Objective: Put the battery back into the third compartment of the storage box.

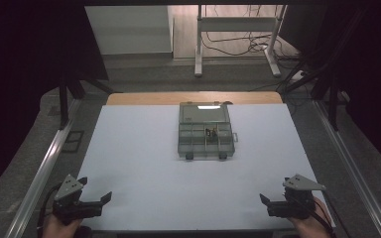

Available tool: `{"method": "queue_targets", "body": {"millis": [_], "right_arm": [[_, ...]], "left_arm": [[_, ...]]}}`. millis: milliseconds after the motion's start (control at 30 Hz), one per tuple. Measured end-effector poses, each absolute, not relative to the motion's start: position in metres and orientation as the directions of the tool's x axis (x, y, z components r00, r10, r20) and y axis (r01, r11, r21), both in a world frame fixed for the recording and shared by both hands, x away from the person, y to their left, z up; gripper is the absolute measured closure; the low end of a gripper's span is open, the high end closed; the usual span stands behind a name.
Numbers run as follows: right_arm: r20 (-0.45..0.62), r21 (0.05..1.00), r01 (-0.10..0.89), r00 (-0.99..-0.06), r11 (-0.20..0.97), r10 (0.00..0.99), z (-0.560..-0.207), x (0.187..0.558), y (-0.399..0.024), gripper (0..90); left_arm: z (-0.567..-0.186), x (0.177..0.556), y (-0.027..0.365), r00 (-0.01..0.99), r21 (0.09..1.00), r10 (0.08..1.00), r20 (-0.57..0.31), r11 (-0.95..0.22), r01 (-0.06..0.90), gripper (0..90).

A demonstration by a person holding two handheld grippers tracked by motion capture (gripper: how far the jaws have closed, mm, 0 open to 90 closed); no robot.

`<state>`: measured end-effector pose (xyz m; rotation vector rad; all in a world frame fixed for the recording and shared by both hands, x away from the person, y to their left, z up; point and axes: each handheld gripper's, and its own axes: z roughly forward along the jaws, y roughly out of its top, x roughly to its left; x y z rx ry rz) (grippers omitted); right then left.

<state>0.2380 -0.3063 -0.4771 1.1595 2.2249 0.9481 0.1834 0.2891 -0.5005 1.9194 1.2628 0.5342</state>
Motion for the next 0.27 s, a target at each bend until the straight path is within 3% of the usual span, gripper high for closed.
{"method": "queue_targets", "body": {"millis": [267], "right_arm": [[-0.061, 0.752, 0.537, -0.521, 0.382, 0.851, -0.4808, 0.2369, -0.3109, 0.0]], "left_arm": [[-0.5003, 0.1838, 0.2885, 0.422, 0.781, 0.905, -0.062, -0.219, 0.585, 1.2]]}}
